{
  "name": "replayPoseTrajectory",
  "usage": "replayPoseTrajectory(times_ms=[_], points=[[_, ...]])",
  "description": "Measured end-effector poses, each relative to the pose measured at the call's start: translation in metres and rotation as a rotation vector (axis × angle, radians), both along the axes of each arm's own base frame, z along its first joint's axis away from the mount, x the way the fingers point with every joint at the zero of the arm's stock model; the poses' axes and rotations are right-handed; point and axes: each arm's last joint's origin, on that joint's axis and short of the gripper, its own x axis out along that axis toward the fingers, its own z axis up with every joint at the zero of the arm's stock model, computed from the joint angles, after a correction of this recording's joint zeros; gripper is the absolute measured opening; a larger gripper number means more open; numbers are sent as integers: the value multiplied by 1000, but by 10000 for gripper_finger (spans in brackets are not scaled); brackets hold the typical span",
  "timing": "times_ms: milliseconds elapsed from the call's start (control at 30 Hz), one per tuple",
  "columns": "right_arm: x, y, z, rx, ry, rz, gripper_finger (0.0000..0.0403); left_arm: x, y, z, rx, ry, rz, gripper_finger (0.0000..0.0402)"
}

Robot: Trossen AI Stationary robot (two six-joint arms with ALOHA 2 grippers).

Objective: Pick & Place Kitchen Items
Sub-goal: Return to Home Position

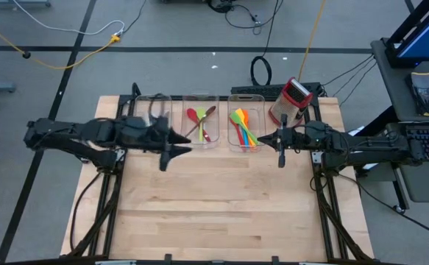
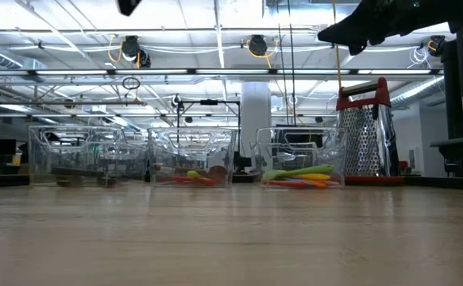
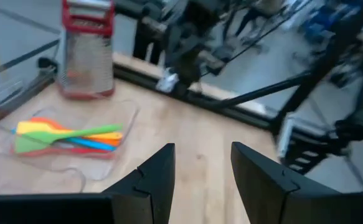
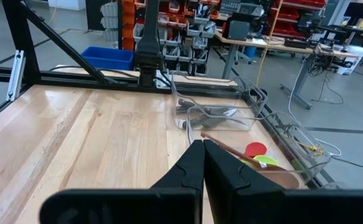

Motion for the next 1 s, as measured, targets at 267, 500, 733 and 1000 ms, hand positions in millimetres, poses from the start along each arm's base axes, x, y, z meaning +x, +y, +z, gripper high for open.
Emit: replayPoseTrajectory(times_ms=[267, 500, 733, 1000], points=[[0, 0, -1, 2, 14, 0, 0, -51, -7, -30, -5, -122, -79, 161], [0, 0, -2, 48, 12, -5, 0, -84, -8, -45, 36, -184, -129, 161], [0, 0, -1, 115, -1, -14, 0, -103, -8, -62, 59, -223, -157, 161], [0, 0, -1, 104, -6, -12, 0, -97, -11, -101, 37, -277, -216, 161]])
